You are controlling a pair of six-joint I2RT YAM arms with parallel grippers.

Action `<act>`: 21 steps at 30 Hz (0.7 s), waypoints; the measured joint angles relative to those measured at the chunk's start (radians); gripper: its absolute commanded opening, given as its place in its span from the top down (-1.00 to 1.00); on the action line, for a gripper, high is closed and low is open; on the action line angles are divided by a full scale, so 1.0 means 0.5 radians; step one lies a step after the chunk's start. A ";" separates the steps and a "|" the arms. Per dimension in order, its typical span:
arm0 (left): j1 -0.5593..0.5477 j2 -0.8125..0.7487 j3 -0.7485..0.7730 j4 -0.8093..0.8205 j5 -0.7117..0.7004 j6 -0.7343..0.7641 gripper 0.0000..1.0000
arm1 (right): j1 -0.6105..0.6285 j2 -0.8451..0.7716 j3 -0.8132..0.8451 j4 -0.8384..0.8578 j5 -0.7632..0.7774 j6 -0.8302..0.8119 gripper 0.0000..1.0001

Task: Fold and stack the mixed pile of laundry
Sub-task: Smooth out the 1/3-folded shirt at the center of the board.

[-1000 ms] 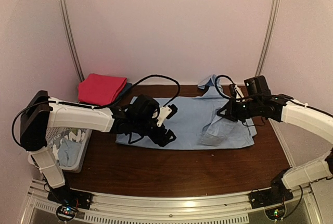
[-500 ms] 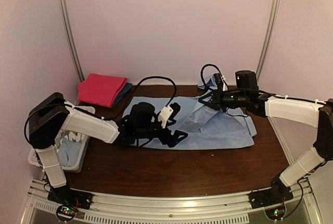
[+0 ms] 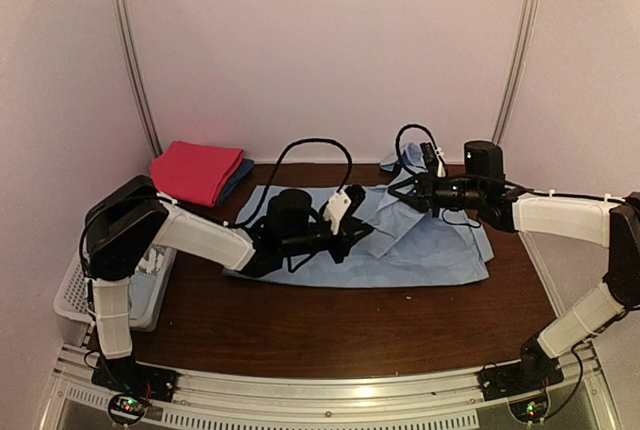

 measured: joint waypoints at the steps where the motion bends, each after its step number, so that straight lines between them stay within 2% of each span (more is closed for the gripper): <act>1: 0.000 0.000 0.040 -0.053 -0.006 0.015 1.00 | -0.018 -0.014 -0.019 0.008 -0.001 0.006 0.93; 3: -0.001 0.005 0.176 -0.269 -0.082 0.063 1.00 | -0.062 -0.053 -0.061 0.013 0.002 0.010 0.75; 5: -0.002 0.045 0.449 -0.613 -0.257 0.153 1.00 | -0.133 -0.103 -0.117 0.008 0.013 0.000 0.35; 6: -0.002 0.082 0.626 -0.787 -0.374 0.214 1.00 | -0.172 -0.124 -0.146 0.008 0.029 -0.007 0.06; 8: 0.000 0.184 1.007 -1.094 -0.622 0.344 1.00 | -0.253 -0.149 -0.213 0.018 0.055 -0.022 -0.14; 11: 0.002 0.323 1.478 -1.418 -0.988 0.554 1.00 | -0.362 -0.143 -0.311 0.039 0.058 -0.024 -0.21; 14: 0.002 0.436 1.801 -1.593 -1.334 0.797 1.00 | -0.428 -0.131 -0.386 0.083 0.056 -0.002 -0.21; 17: 0.002 0.600 2.071 -1.637 -1.624 1.060 1.00 | -0.432 -0.131 -0.433 0.139 0.053 0.015 -0.09; 21: 0.002 0.815 2.238 -1.603 -1.863 1.344 1.00 | -0.432 -0.132 -0.500 0.217 0.050 0.033 0.01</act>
